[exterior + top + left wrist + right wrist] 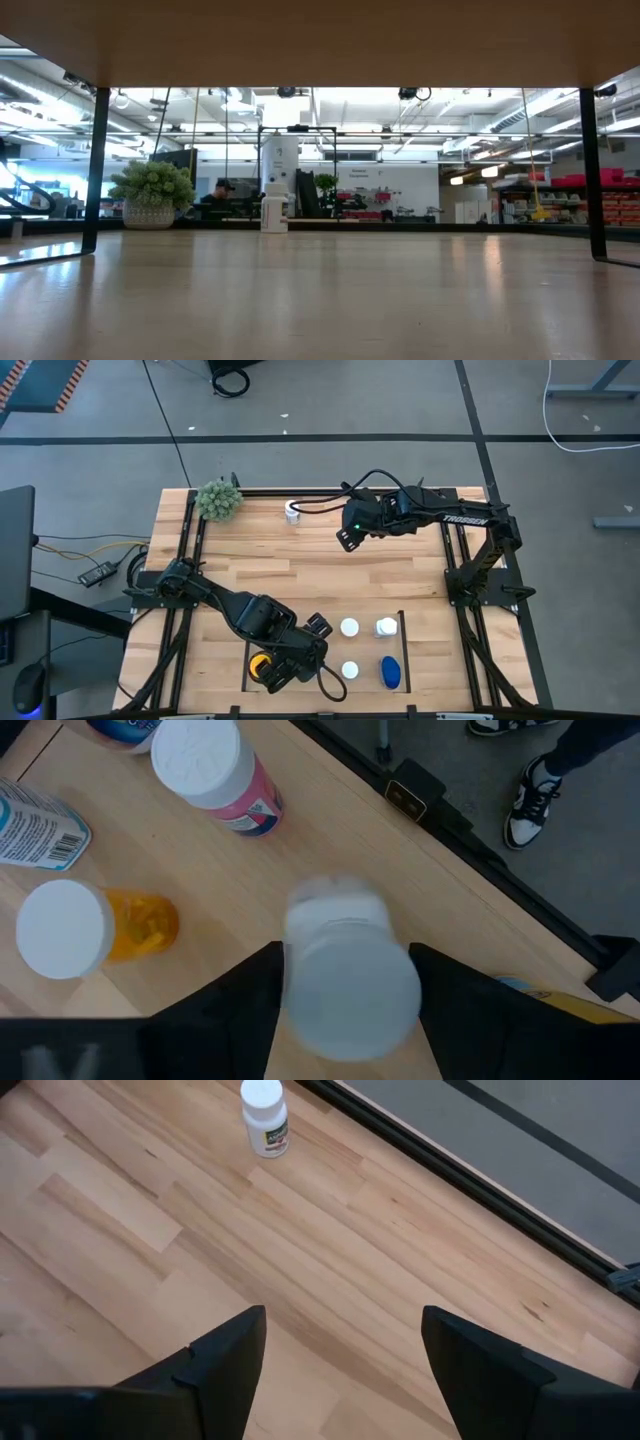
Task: Pick and place medicine bottles onto shelf by color
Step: Put the white blue pill bottle on the shelf
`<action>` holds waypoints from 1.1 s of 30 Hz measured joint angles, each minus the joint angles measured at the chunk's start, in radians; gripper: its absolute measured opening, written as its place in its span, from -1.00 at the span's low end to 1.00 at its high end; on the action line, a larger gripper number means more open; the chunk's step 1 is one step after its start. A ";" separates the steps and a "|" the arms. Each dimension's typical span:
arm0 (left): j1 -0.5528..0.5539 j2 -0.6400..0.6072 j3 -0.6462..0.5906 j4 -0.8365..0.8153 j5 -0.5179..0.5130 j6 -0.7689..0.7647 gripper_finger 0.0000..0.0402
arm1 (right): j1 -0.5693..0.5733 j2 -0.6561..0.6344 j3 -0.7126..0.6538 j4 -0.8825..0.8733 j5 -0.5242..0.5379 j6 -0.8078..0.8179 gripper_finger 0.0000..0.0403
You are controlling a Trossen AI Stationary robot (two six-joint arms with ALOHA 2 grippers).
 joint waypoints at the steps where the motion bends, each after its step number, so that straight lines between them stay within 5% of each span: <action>1: 0.000 0.000 0.000 0.000 -0.001 0.000 0.11 | 0.000 0.000 0.000 0.000 0.000 0.000 0.37; 12: 0.002 0.001 -0.001 0.017 -0.006 0.000 0.24 | 0.000 0.000 0.000 0.000 0.000 0.000 0.37; 24: 0.030 0.002 0.068 0.026 -0.081 -0.041 0.16 | 0.001 0.000 0.000 0.000 0.000 0.000 0.37; 33: 0.085 -0.003 0.067 -0.106 -0.204 -0.323 0.05 | 0.001 0.000 0.000 0.000 -0.003 -0.011 0.37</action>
